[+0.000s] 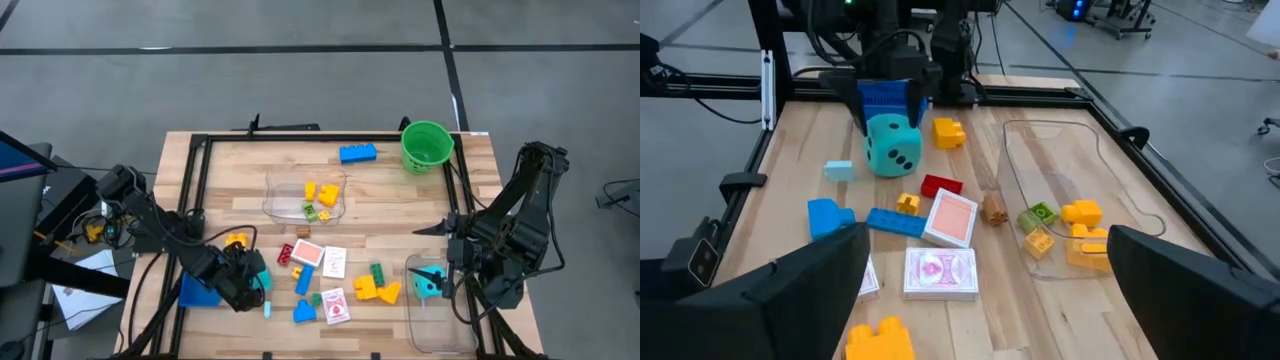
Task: Pick & Place Toys
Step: Put the blue die into the bottom transparent bin
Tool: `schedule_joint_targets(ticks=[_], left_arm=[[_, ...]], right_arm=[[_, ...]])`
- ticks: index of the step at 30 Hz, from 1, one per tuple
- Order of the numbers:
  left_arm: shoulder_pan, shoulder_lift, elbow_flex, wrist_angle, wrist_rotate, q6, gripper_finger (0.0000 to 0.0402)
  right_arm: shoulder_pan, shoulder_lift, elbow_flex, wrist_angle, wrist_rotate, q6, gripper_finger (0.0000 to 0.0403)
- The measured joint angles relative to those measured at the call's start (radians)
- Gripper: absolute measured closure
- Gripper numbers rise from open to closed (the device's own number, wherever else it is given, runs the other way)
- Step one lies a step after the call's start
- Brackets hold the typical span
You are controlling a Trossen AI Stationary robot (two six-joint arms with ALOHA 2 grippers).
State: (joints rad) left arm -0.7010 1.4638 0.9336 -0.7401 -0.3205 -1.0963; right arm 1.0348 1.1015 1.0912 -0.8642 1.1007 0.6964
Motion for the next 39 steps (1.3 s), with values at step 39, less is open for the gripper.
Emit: schedule_joint_targets(ticks=[39], left_arm=[[0.006, 0.047, 0.001, -0.008, 0.065, -0.004, 0.0001]], right_arm=[[0.005, 0.000, 0.000, 0.000, 0.000, 0.002, 0.0003]])
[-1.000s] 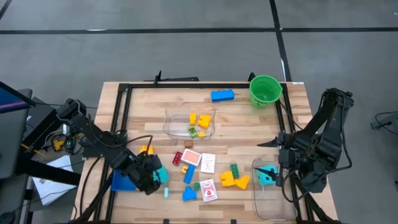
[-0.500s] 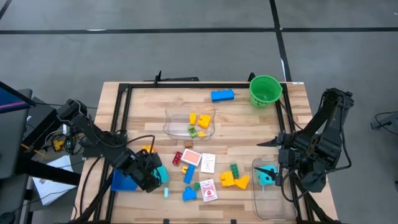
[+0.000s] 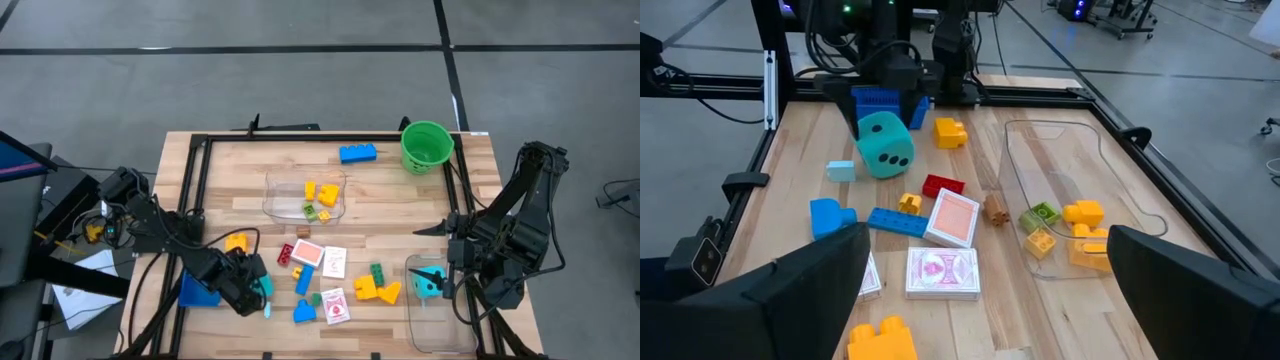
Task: Pick & Place Toys
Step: Put the blue die into the bottom transparent bin
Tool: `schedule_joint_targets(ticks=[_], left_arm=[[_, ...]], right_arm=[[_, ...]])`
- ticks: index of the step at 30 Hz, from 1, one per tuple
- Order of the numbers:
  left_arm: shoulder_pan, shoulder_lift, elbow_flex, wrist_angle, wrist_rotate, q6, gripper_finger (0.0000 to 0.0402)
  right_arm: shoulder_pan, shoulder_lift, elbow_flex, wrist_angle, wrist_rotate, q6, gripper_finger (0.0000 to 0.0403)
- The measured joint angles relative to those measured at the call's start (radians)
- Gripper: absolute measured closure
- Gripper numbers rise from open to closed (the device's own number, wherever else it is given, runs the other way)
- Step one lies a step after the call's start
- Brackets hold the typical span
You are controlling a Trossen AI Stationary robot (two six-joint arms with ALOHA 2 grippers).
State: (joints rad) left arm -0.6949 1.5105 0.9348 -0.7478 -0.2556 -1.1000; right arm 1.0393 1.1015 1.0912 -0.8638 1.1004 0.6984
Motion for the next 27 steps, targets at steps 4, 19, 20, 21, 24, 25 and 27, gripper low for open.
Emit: schedule_joint_targets(ticks=[4, 19, 20, 21, 24, 25, 27], left_arm=[[0.000, 0.001, -0.001, 0.002, -0.007, 0.007, 0.0001], [0.012, -0.111, -0.006, -0.027, -0.085, 0.030, 0.0002], [0.012, -0.104, -0.006, -0.026, -0.081, 0.038, 0.0002], [0.012, -0.097, -0.006, -0.027, -0.078, 0.048, 0.0002], [0.012, -0.078, -0.006, -0.028, -0.078, 0.070, 0.0002], [0.012, -0.071, -0.006, -0.035, -0.076, 0.071, 0.0002], [0.012, -0.059, -0.004, -0.039, -0.061, 0.071, 0.0002]], right_arm=[[0.000, 0.000, 0.000, 0.000, -0.003, 0.000, 0.0003], [-0.001, 0.000, 0.000, 0.000, -0.030, 0.001, 0.0003], [-0.001, 0.000, 0.000, 0.001, -0.030, 0.001, 0.0003], [-0.001, 0.000, 0.000, 0.000, -0.030, 0.001, 0.0003], [-0.001, 0.000, 0.000, 0.000, -0.031, 0.001, 0.0003], [-0.001, 0.000, 0.000, 0.000, -0.031, 0.001, 0.0003], [-0.001, 0.000, 0.000, 0.001, -0.032, 0.001, 0.0003]])
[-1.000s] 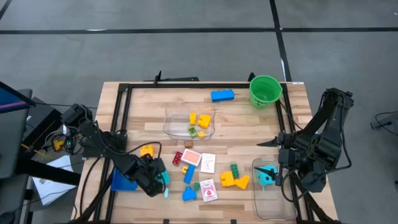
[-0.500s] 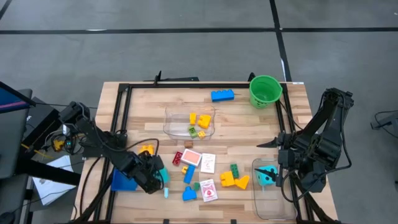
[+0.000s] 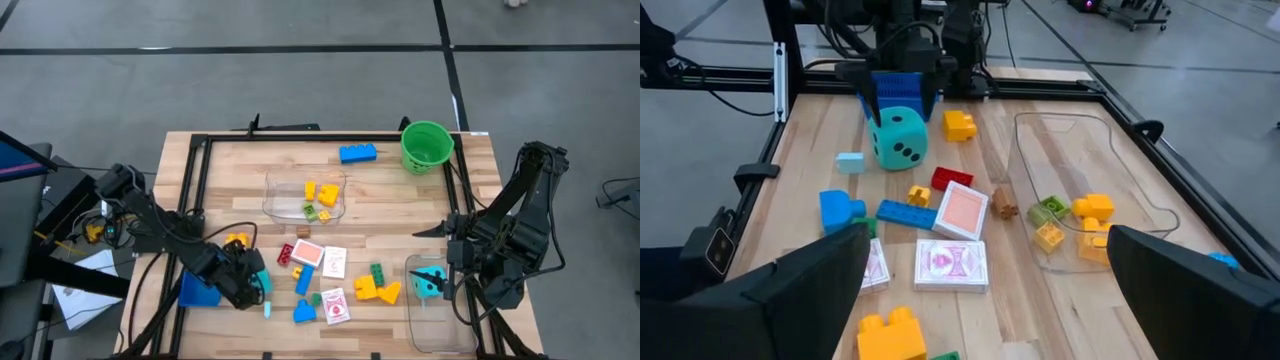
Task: Pick & Place Toys
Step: Put the blue die into the bottom transparent bin
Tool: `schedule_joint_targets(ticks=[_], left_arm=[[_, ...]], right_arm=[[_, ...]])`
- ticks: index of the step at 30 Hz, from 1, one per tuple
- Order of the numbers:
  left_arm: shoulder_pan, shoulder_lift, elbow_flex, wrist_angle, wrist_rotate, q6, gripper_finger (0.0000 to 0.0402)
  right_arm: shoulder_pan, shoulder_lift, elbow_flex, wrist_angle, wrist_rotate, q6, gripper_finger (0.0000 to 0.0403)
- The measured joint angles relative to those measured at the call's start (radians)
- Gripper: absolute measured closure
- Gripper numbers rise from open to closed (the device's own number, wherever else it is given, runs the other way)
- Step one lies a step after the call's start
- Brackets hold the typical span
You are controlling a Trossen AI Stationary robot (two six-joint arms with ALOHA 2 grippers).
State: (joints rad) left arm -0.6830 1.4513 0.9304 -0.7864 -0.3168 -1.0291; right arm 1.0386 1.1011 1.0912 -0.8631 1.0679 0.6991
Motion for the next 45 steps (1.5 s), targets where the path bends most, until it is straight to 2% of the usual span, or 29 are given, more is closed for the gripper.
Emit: schedule_joint_targets(ticks=[9, 22, 33, 45], left_arm=[[-0.002, 0.008, 0.002, -0.001, 0.051, -0.023, 0.0002], [-0.007, -0.035, -0.001, -0.010, 0.053, -0.025, 0.0002], [-0.013, -0.022, -0.001, -0.011, 0.053, 0.039, 0.0002], [-0.013, -0.022, 0.000, 0.023, 0.044, 0.109, 0.0002]], right_arm=[[0.000, 0.000, 0.000, 0.003, -0.005, 0.000, 0.0003], [0.000, 0.000, 0.000, 0.002, -0.012, 0.008, 0.0003], [-0.003, 0.000, 0.000, 0.000, -0.012, 0.008, 0.0003], [-0.060, 0.000, 0.000, 0.000, -0.033, 0.008, 0.0003]])
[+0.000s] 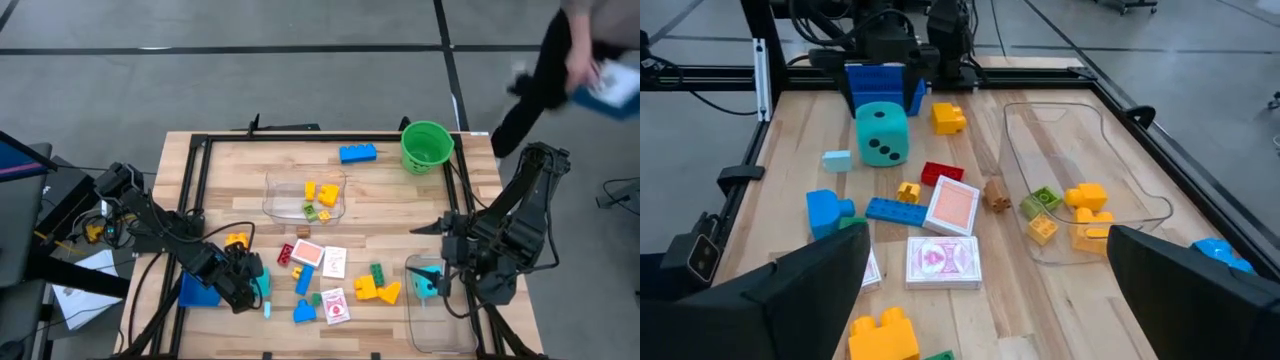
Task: Pick & Place Toys
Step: Put the blue die into the bottom transparent bin
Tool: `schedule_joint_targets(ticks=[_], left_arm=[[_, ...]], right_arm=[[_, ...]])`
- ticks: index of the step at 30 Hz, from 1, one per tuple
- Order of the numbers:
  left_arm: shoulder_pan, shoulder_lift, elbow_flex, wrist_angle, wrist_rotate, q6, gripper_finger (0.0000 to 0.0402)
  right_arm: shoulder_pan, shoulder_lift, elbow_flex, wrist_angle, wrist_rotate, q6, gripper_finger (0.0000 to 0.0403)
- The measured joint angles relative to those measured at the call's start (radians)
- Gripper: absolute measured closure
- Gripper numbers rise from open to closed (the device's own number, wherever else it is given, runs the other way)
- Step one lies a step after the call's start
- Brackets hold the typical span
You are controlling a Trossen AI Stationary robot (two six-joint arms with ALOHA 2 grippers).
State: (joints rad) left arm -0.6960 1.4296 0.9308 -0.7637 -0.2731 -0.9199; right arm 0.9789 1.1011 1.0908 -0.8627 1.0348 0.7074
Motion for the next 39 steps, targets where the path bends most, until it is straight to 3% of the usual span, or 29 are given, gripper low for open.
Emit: schedule_joint_targets(ticks=[26, 39], left_arm=[[-0.021, 0.000, -0.039, 0.026, -0.034, 0.083, 0.0002], [-0.021, 0.000, -0.173, 0.196, -0.012, 0.060, 0.0002]], right_arm=[[-0.013, 0.000, 0.000, -0.005, -0.010, 0.031, 0.0003], [-0.016, 0.000, 0.000, -0.013, -0.010, 0.045, 0.0003]])
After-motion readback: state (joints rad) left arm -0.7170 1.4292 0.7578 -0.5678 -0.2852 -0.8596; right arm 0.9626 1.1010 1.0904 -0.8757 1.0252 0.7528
